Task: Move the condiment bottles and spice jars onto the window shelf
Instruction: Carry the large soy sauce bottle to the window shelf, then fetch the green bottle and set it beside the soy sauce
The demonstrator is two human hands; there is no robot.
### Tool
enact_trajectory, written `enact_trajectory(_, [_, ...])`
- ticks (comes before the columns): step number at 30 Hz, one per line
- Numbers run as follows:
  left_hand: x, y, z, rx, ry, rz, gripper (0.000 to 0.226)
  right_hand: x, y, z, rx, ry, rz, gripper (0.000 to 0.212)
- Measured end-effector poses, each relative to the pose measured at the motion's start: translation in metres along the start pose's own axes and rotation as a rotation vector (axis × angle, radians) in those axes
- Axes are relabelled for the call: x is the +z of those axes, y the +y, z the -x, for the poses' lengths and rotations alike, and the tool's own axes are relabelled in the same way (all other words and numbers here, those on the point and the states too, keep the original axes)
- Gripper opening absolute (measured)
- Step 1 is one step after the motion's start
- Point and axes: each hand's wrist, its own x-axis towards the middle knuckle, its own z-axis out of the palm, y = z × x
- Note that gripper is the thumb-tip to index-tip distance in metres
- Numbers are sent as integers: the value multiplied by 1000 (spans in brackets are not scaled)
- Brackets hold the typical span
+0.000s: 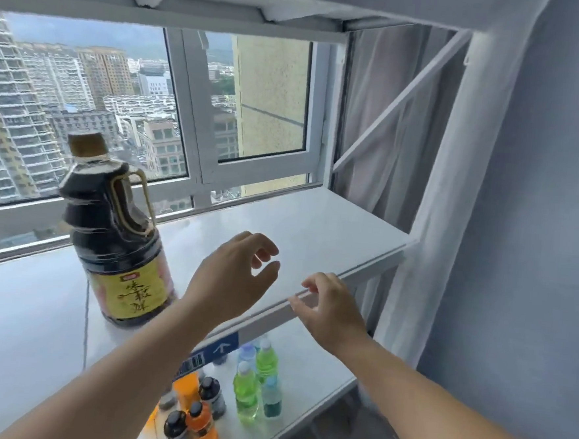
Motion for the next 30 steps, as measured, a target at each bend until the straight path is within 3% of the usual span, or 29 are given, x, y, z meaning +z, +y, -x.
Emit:
enact_trajectory(12, [87,160,25,218,-287,167,12,-168,106,156,323,200,102,35])
enact_trajectory(25, [181,395,160,367,-525,310,26,-342,189,399,591,233,139,35])
enact_trajectory(30, [202,461,186,414,-575,270,19,-374,213,453,630,270,152,31])
